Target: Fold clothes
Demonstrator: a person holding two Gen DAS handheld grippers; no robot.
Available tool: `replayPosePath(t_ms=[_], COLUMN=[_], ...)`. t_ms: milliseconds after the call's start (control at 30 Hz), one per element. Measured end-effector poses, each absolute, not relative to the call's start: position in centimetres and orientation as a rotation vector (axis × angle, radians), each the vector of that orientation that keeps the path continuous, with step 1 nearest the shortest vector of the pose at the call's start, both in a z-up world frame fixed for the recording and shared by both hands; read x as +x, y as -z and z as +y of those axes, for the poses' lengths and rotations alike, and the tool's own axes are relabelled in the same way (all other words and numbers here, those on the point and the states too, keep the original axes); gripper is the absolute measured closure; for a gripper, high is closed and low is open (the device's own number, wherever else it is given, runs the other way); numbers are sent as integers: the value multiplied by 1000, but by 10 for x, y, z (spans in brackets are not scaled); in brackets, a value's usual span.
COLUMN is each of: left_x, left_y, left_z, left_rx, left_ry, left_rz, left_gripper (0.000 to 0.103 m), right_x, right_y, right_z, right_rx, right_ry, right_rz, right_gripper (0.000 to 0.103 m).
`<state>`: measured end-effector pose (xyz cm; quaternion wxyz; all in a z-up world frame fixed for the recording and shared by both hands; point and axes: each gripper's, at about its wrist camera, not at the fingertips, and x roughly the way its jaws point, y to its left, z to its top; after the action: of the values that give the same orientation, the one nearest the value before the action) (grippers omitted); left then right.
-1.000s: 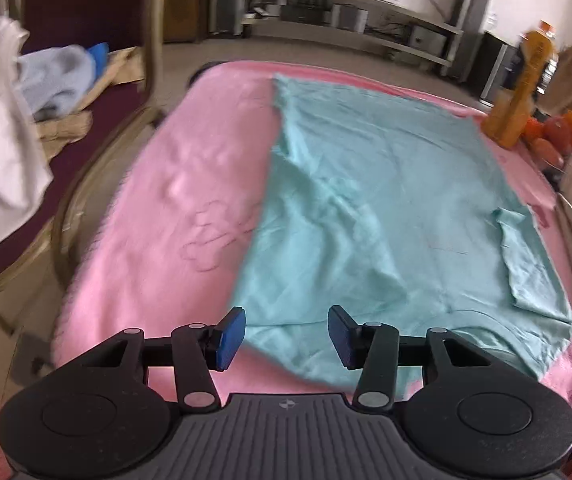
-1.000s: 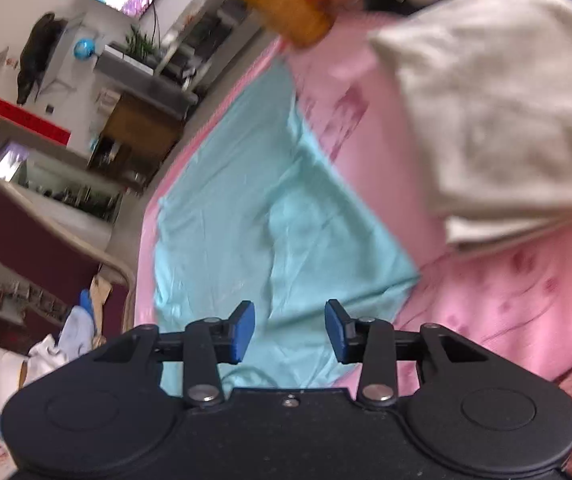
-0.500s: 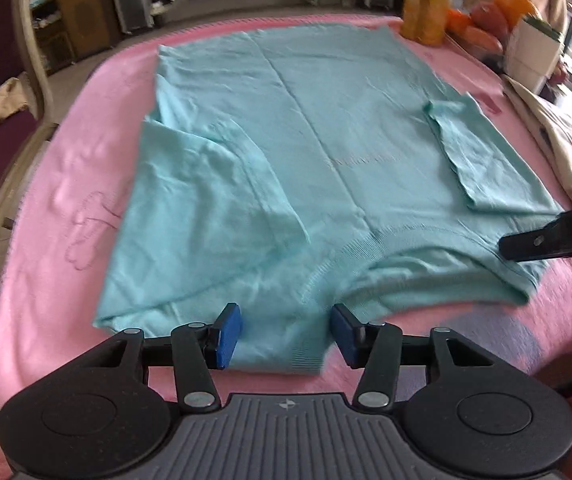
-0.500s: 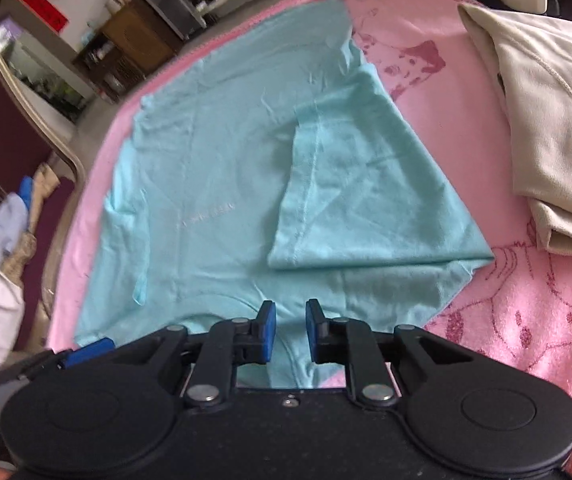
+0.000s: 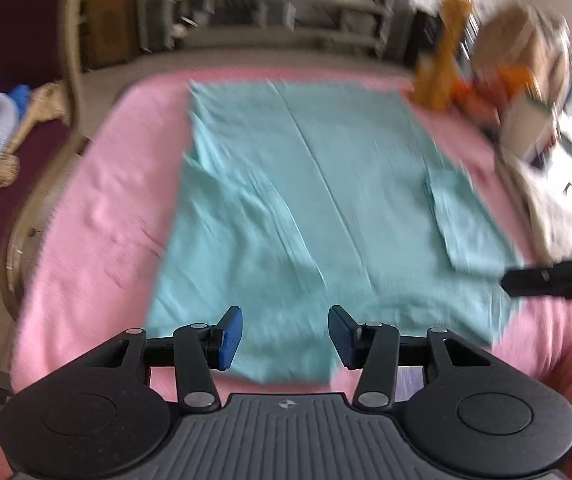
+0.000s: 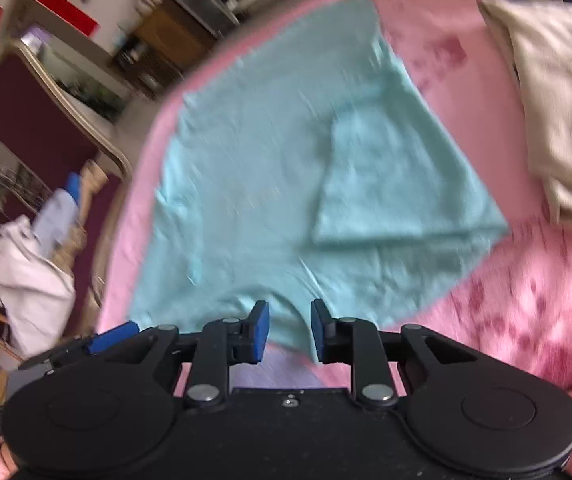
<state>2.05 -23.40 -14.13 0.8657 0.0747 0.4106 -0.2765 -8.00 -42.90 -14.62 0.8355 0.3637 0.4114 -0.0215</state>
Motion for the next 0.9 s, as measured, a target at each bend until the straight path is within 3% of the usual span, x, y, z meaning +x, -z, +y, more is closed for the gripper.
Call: replayPosePath(t_ms=[433,500,533,600,700,767,900], left_x=[94,117,128,157,201,233,300], left_y=[81,77,76,80,88,97,121], left_z=[-215,-218,-220,-230,-249,-264,-286], left_rx=[43,33,25,15,20,53,14], left_ry=[499,492,490,477,444,403,368], left_rz=[735,735,736,755,779,783,806], left_gripper=[51,51,51,51,50,43,39], right_x=[-21,-2,8,30,67,92,133], right_y=[52,50,50,52,62,69,85], right_z=[-443,-445,-448,-454,-468,-481,-521], right_rx=[708,706,699,666,628,623,596], right_ry=[-28,-24,-11,30,71,96,183], right_rz=[611,596,601,624,655,665,614], right_gripper=[69,63,55,50,49,49,50])
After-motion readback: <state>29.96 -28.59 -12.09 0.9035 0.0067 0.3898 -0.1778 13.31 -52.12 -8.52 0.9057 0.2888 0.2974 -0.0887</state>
